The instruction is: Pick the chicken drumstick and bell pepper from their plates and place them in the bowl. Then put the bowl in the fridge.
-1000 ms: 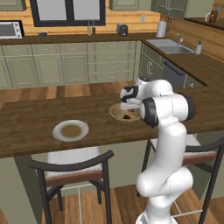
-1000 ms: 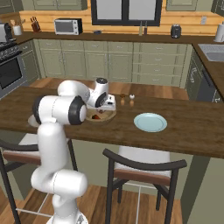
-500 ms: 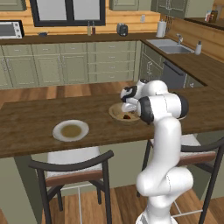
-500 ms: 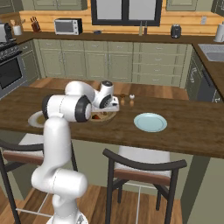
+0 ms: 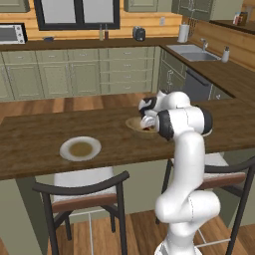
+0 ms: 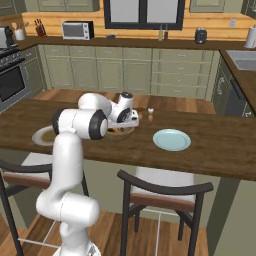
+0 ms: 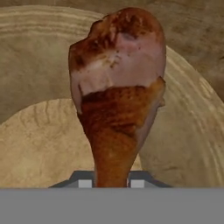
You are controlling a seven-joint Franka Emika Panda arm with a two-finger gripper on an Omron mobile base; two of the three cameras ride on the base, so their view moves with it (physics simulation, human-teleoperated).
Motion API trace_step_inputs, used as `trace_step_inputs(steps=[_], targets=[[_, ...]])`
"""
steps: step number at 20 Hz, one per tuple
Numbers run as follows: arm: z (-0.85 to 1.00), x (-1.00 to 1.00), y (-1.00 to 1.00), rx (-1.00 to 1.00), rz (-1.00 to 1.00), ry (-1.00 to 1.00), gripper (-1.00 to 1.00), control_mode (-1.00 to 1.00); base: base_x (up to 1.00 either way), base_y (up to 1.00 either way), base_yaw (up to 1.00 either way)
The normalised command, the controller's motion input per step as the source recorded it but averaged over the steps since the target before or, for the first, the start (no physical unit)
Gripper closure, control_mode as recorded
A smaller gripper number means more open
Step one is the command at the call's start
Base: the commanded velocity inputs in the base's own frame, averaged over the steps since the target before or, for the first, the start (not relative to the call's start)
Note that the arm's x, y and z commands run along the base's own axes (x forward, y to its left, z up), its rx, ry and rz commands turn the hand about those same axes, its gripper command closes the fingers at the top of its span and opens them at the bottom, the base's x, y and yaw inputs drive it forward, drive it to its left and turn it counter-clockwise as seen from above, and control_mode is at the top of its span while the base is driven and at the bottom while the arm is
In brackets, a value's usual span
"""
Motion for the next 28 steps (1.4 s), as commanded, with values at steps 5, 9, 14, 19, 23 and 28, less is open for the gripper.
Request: trace_step_inputs(steps=[5, 9, 14, 19, 23, 28], targets=[[-0.01, 0.00, 0.09, 0.00, 0.06, 0.00, -1.00, -1.00, 0.00, 0.00, 0.00], [0.14, -0.19, 0.04, 0.00, 0.07, 0.00, -1.00, -1.00, 0.00, 0.00, 0.00], [0.65, -0.34, 0.36, -0.05, 0.07, -0.08, -1.00, -1.00, 0.00, 0.00, 0.00], [0.26, -0.64, 0.94, -0.10, 0.01, -0.06, -1.00, -1.00, 0.00, 0.00, 0.00], [0.00, -0.49, 0.91, -0.16, 0.00, 0.00, -1.00, -1.00, 0.00, 0.00, 0.00], [0.00, -0.11, 0.13, -0.11, 0.00, 0.04, -1.00, -1.00, 0.00, 0.00, 0.00]])
